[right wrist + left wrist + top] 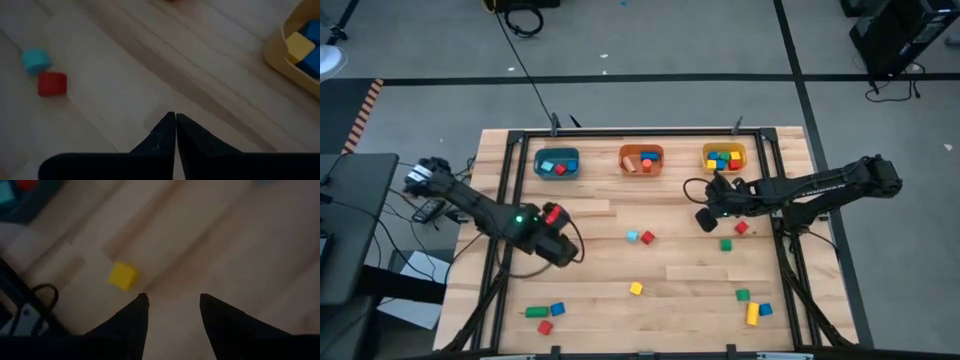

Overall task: Sort blocks by size
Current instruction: Put the blue half-circle block into the blue bin

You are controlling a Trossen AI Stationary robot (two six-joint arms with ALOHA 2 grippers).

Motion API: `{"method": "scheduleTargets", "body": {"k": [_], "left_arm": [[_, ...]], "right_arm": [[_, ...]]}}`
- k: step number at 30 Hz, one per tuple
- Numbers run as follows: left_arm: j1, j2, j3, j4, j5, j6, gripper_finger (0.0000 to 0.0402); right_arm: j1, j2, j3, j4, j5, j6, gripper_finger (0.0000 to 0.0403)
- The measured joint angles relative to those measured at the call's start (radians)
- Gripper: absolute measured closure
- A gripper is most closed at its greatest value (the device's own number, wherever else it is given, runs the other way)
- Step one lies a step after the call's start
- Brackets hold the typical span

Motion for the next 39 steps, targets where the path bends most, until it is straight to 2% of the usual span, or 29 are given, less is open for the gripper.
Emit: {"method": "scheduleTargets", "body": {"k": [4,11,14,19,21,23,26,34,39], "left_arm": [[-0.032,0.054,0.043,-0.008,0.12,0.059,0.0216],[-0.109,0.07,0.041,0.126,0.181,0.019,0.0216],[-0.139,0.07,0.041,0.155,0.239,-0.013,0.0216],[-0.18,0.07,0.041,0.193,0.347,-0.262,0.0216],[-0.196,0.07,0.041,0.194,0.342,-0.367,0.0216],[-0.211,0.073,0.041,0.195,0.322,-0.408,0.0216],[-0.239,0.101,0.041,0.202,0.303,-0.364,0.0216],[-0.303,0.274,0.04,0.371,0.305,-0.036,0.0216],[-0.316,0.369,0.039,0.455,0.358,0.072,0.0216]], "right_arm": [[-0.001,0.0,0.0,-0.003,-0.002,-0.082,0.0383],[-0.001,0.0,0.0,0.0,0.002,-0.104,0.0383],[-0.006,0.0,0.0,0.001,0.011,-0.109,0.0379],[-0.022,0.0,0.0,0.015,0.014,-0.112,0.0382],[-0.025,0.0,0.0,0.028,0.016,-0.112,0.0382],[-0.029,0.0,0.0,0.045,0.02,-0.119,0.0381],[-0.035,0.0,0.0,0.077,0.029,-0.147,0.0381],[-0.05,0.0,0.0,0.107,0.029,-0.173,0.0382],[-0.05,0.0,0.0,0.108,0.013,-0.172,0.0383]]}}
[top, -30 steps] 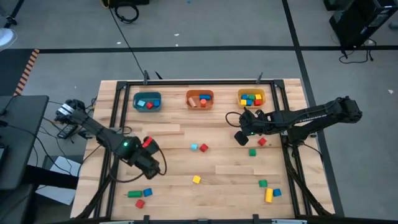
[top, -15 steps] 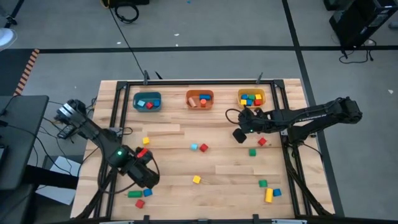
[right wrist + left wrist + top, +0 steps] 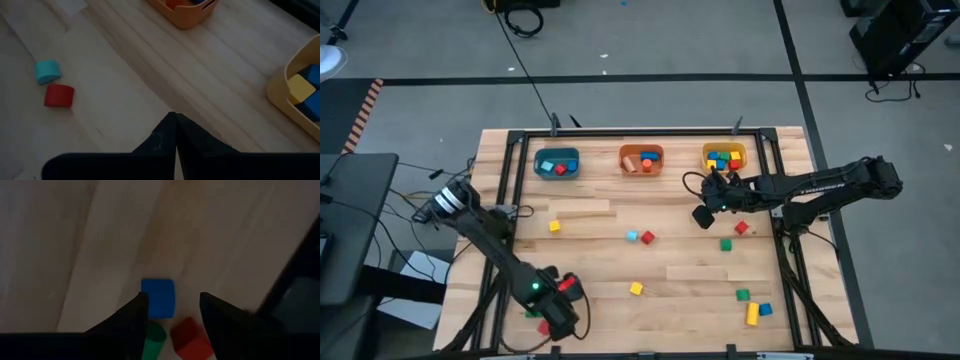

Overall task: Sort blocks by size
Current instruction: Put the blue half-circle block into the blue bin

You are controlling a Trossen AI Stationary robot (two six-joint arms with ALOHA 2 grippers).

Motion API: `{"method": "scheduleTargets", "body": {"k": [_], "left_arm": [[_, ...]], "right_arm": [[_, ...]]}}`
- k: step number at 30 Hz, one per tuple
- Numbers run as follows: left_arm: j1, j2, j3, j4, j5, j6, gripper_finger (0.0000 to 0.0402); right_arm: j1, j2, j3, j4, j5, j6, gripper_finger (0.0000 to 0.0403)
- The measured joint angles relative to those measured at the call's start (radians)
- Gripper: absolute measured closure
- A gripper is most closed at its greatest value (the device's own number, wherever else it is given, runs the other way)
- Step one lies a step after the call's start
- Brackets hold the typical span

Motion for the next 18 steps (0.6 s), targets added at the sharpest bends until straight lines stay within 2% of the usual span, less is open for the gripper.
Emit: {"method": "scheduleTargets", "body": {"k": [11,18], "left_arm": [[-0.006,0.082,-0.005,-0.002,0.029,0.113,0.0216],[-0.006,0.103,-0.036,0.019,0.055,0.122,0.0216]], "right_arm": [[0.0,0.0,0.0,0.024,-0.001,-0.001,0.0385],[0.0,0.0,0.0,0.024,-0.002,0.0,0.038]]}}
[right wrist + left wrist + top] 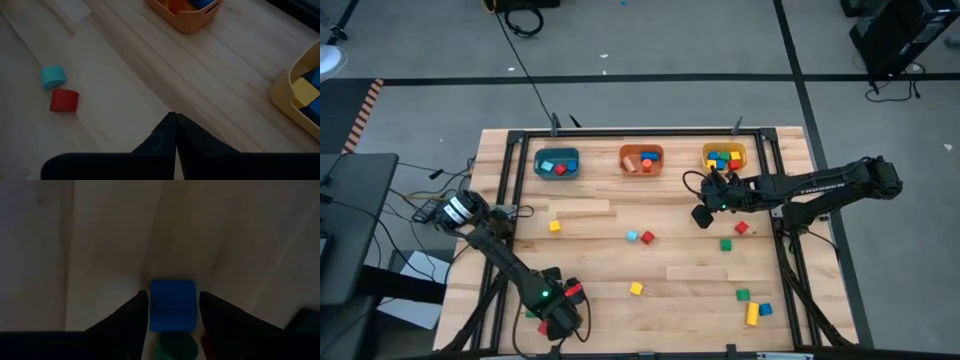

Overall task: Sort blocks by size
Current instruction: Put the blue half-circle block into the blue bin

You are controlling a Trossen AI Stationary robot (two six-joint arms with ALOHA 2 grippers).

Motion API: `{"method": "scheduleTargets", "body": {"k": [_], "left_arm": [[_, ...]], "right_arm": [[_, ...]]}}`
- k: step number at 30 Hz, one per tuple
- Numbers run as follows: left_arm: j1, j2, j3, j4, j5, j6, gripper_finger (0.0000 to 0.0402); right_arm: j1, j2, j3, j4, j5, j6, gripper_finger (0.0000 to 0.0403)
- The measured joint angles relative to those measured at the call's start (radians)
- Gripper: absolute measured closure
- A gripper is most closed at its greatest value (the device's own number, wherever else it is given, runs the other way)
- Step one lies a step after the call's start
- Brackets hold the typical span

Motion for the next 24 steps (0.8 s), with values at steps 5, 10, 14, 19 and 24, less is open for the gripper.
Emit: {"method": "scheduleTargets", "body": {"k": [5,10,14,19,24], "left_arm": [[0.0,0.0,-0.027,0.017,0.006,0.003,0.0225],[0.0,-0.007,-0.068,0.077,0.026,-0.002,0.0264],[0.003,-0.007,-0.062,0.067,0.026,-0.007,0.0268],[0.015,-0.003,-0.005,0.02,0.013,-0.038,0.0268],[0.06,-0.031,0.086,0.058,-0.049,-0.121,0.0268]], "right_arm": [[0.0,0.0,0.0,0.001,-0.005,-0.001,0.0384],[0.0,0.0,0.0,0.002,-0.007,-0.009,0.0381],[0.001,0.0,0.0,0.002,-0.008,-0.026,0.0378],[0.003,0.0,0.0,0.002,-0.021,-0.062,0.0381],[0.005,0.0,0.0,0.003,-0.039,-0.067,0.0382]]}}
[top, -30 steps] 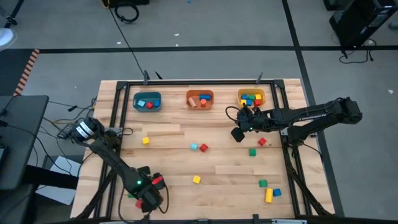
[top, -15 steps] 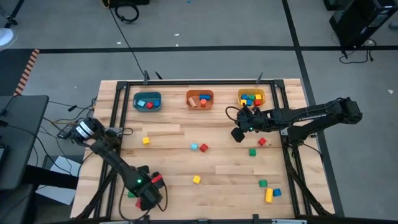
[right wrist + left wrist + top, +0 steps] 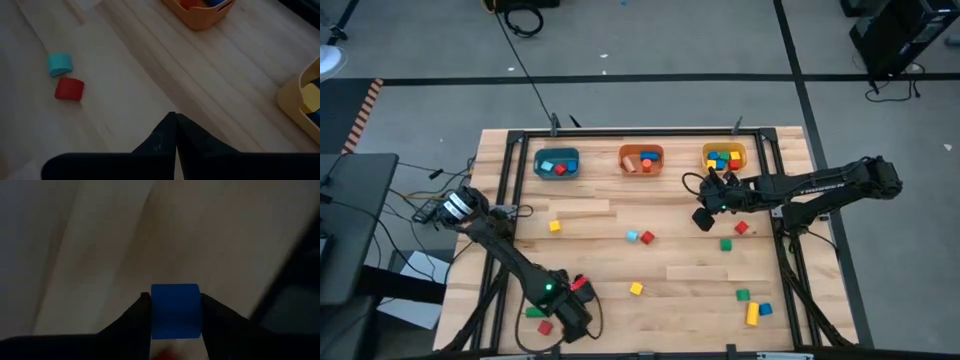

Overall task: Sort blocks by size
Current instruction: Put the blue half-circle block into the blue bin

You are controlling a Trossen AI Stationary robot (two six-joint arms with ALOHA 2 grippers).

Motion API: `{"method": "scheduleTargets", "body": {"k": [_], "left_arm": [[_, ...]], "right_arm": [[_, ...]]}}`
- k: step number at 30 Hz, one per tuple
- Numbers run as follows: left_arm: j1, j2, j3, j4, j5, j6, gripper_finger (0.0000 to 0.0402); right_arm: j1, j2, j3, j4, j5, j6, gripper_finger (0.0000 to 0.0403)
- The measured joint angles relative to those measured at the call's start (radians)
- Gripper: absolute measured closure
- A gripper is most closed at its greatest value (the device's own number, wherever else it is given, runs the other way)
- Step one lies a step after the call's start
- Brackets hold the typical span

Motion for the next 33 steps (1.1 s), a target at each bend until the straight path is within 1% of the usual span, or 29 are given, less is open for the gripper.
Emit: {"method": "scheduleTargets", "body": {"k": [6,9,11,15,18,22,27,31,33], "left_arm": [[0.075,-0.04,0.136,-0.014,-0.283,0.011,0.0261],[0.12,-0.07,0.173,-0.04,-0.359,0.071,0.026],[0.159,-0.102,0.177,-0.071,-0.363,0.121,0.0262],[0.264,-0.163,0.174,-0.202,-0.364,0.24,0.0264],[0.367,-0.225,0.175,-0.286,-0.37,0.385,0.0264],[0.532,-0.314,0.139,-0.304,-0.335,0.618,0.0265],[0.779,-0.443,0.011,-0.285,-0.321,0.847,0.0265],[1.017,-0.538,-0.146,-0.19,-0.216,0.985,0.0265],[1.134,-0.573,-0.229,-0.133,-0.183,1.029,0.0265]], "right_arm": [[0.0,0.0,0.0,0.021,-0.042,-0.073,0.0382],[0.0,0.0,0.0,0.033,-0.065,-0.105,0.0382],[0.0,0.0,0.0,0.048,-0.072,-0.119,0.0382],[0.0,0.0,0.0,0.072,-0.075,-0.128,0.0382],[0.0,0.0,0.0,0.083,-0.074,-0.127,0.0382],[0.0,0.0,0.0,0.104,-0.074,-0.12,0.0382],[-0.01,0.0,0.0,0.142,-0.072,-0.115,0.0382],[-0.028,0.0,0.0,0.168,-0.048,-0.047,0.0382],[-0.037,0.0,0.0,0.172,-0.028,-0.016,0.0382]]}}
